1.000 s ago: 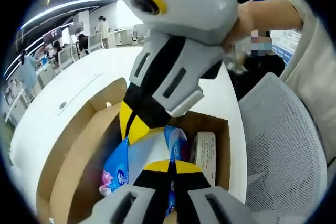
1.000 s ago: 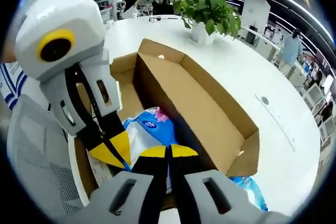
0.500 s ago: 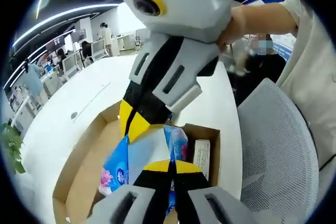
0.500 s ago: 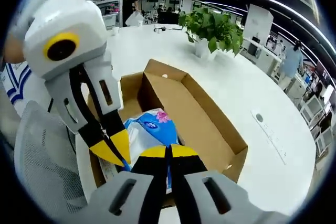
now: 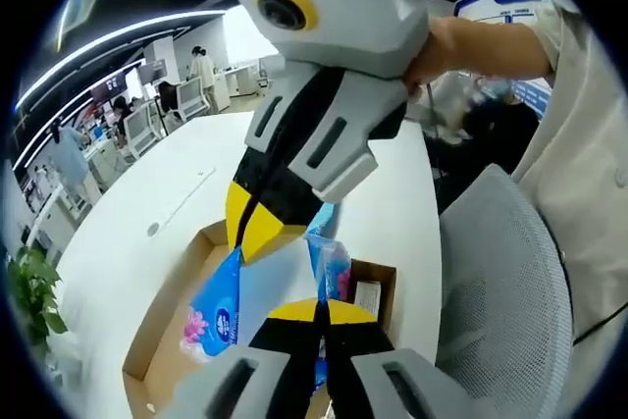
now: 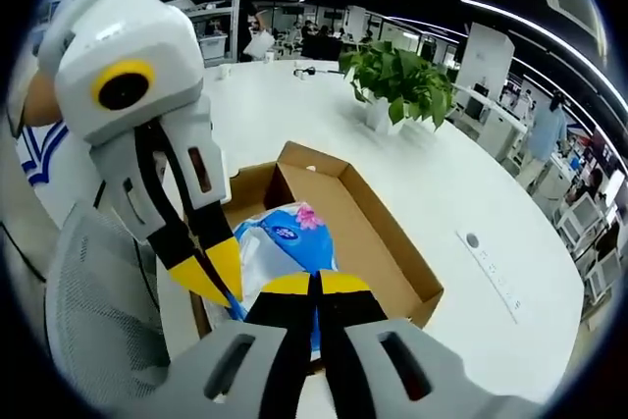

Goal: Operate the shoe box by opening the lid, removing the specified soft item, and placing it in the target area until the item is outside and the box remains undamaged.

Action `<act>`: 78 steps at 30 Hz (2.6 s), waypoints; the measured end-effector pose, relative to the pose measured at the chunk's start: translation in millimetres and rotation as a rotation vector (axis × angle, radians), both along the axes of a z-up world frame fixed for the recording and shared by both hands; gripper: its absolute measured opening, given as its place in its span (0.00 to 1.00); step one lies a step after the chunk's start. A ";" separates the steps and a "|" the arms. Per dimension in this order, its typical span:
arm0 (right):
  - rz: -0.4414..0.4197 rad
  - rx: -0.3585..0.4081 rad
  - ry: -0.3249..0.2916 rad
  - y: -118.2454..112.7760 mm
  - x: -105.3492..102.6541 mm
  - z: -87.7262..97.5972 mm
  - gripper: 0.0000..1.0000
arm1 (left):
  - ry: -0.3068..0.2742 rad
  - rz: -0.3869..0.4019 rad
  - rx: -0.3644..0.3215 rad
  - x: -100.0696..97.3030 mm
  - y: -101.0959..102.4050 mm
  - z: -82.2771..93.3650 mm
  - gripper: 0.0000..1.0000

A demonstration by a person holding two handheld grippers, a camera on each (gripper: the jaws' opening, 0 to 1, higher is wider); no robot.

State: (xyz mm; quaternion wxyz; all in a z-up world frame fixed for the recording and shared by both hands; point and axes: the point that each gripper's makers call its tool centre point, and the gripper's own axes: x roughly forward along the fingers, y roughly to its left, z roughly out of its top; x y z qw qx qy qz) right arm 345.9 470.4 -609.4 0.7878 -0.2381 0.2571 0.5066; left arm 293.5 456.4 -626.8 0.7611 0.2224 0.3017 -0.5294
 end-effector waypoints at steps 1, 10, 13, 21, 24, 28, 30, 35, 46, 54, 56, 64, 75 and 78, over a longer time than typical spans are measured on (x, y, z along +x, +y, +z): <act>-0.002 0.003 0.002 -0.8 0.1 1.0 0.00 | 0.000 0.000 -0.001 -0.5 -1.7 2.5 0.00; -0.025 0.042 -0.012 -30.1 1.4 23.2 0.00 | -0.009 -0.027 -0.026 -2.4 -30.5 25.4 0.00; -0.034 0.044 -0.017 -42.2 2.5 27.5 0.00 | -0.014 -0.043 -0.031 -2.1 -41.6 28.7 0.00; -0.091 0.062 -0.014 -77.7 4.9 33.0 0.00 | -0.030 -0.094 -0.042 -0.2 -76.5 34.7 0.00; -0.106 0.063 -0.011 -89.9 4.5 33.2 0.00 | -0.029 -0.114 -0.044 -0.5 -86.8 36.0 0.00; -0.131 0.067 -0.008 -106.5 6.6 32.6 0.00 | -0.030 -0.143 -0.045 0.3 -102.3 36.8 0.00; -0.137 0.068 -0.007 -112.7 7.0 32.3 0.00 | -0.031 -0.154 -0.045 1.3 -108.9 36.5 0.00; -0.158 0.076 0.007 -132.0 8.6 31.5 0.00 | -0.027 -0.171 -0.056 2.0 -124.0 36.7 0.00; -0.206 0.070 0.042 -172.0 17.3 20.3 0.00 | -0.009 -0.209 -0.076 8.4 -160.6 29.6 0.00; -0.222 0.060 0.065 -196.7 25.2 9.1 0.00 | 0.013 -0.224 -0.086 14.2 -185.6 21.1 0.00; -0.225 0.060 0.069 -202.1 27.6 7.2 0.00 | 0.014 -0.231 -0.089 16.2 -192.0 19.2 0.00; -0.243 0.063 0.092 -225.3 41.9 -2.9 0.00 | 0.028 -0.237 -0.097 28.5 -215.2 10.8 0.00; -0.259 0.066 0.128 -260.1 61.2 -21.8 0.00 | 0.088 -0.250 -0.123 45.9 -251.7 -5.7 0.00; -0.260 0.067 0.141 -268.0 65.7 -29.1 0.00 | 0.104 -0.254 -0.119 51.2 -259.8 -12.6 0.00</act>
